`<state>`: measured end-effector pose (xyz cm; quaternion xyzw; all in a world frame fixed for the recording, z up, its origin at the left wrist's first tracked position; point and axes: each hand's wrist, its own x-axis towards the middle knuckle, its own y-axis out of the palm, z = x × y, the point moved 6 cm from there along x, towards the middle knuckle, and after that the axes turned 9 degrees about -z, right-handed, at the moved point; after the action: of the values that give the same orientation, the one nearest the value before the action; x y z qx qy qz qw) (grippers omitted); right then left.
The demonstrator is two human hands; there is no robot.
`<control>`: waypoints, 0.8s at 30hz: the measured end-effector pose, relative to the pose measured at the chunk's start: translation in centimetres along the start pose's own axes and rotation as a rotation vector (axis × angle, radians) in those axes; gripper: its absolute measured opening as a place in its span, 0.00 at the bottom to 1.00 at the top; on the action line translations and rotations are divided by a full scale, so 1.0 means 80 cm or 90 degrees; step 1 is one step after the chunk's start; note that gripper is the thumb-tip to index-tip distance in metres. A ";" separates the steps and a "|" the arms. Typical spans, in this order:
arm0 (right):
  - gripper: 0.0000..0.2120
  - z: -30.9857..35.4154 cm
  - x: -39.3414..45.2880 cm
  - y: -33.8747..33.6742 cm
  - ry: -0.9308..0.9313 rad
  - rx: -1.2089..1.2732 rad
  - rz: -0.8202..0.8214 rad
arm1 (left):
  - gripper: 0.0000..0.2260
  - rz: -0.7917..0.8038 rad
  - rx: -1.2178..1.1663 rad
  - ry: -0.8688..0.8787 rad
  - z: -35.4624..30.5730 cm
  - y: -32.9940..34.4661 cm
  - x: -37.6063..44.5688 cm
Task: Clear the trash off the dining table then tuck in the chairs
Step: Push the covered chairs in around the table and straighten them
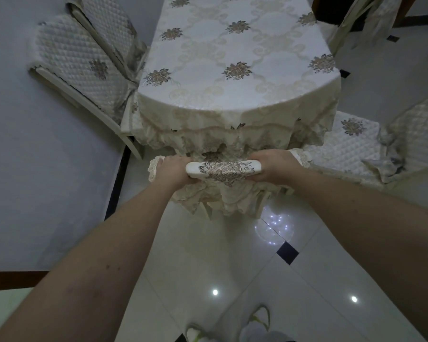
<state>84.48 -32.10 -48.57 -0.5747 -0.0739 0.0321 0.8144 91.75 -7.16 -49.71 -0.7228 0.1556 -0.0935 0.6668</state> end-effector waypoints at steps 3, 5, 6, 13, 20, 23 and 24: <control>0.15 0.000 -0.001 -0.003 -0.016 0.005 0.001 | 0.19 0.006 -0.002 -0.008 -0.001 0.004 0.002; 0.14 -0.002 -0.001 -0.006 -0.022 0.008 -0.002 | 0.19 0.002 -0.004 -0.010 -0.003 0.006 0.003; 0.14 -0.004 -0.001 -0.008 -0.021 0.007 0.000 | 0.19 0.000 -0.003 -0.010 -0.005 0.007 0.004; 0.19 -0.017 0.004 -0.005 -0.011 -0.060 -0.012 | 0.19 0.028 0.008 0.005 -0.010 0.011 0.012; 0.23 -0.014 0.010 0.001 0.008 -0.085 0.024 | 0.19 0.038 -0.032 0.011 -0.007 0.007 0.013; 0.23 -0.008 0.010 0.003 0.006 -0.117 0.031 | 0.18 0.045 -0.026 0.012 -0.004 0.008 0.013; 0.22 -0.006 0.008 0.004 0.003 -0.123 0.030 | 0.18 0.048 -0.023 0.010 -0.002 0.009 0.014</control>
<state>85.23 -32.34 -48.94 -0.6525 -0.0610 0.0428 0.7541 92.65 -7.73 -50.51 -0.7275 0.1899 -0.0710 0.6554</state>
